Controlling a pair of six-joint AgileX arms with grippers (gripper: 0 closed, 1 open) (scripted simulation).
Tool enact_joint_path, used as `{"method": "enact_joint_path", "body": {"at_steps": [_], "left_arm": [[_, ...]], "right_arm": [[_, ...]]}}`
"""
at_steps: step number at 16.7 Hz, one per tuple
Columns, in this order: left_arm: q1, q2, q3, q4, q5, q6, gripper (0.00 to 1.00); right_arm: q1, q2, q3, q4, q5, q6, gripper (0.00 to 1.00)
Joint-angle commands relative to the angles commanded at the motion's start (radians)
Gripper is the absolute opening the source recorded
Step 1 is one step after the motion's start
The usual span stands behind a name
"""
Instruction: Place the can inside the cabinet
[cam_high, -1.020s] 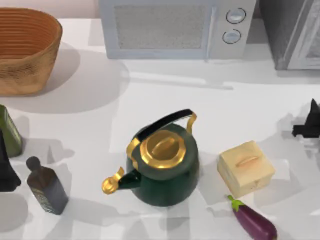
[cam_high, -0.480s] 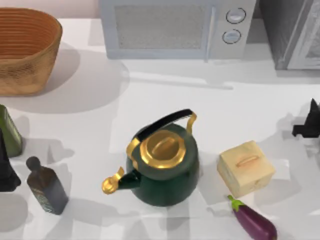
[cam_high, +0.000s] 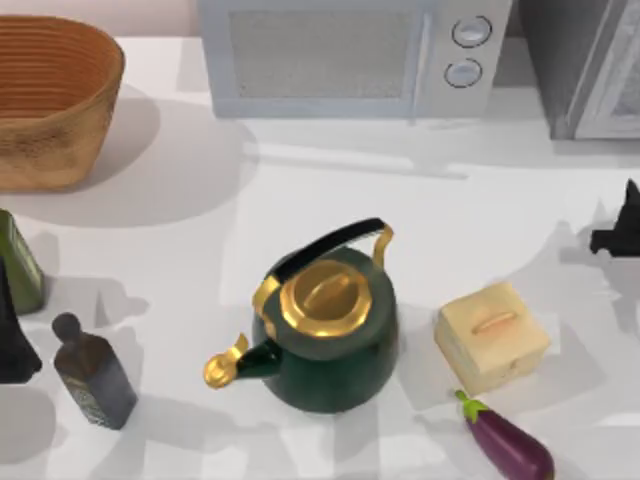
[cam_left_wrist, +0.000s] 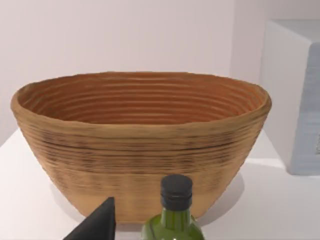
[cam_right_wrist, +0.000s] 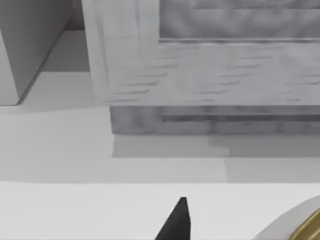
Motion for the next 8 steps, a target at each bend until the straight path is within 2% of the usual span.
{"method": "enact_joint_path", "body": {"at_steps": [8], "left_arm": [[0.000,0.000,0.000,0.000,0.000,0.000,1.00]], "right_arm": [[0.001,-0.420,0.052,-0.468,-0.005,0.001,0.00]]}}
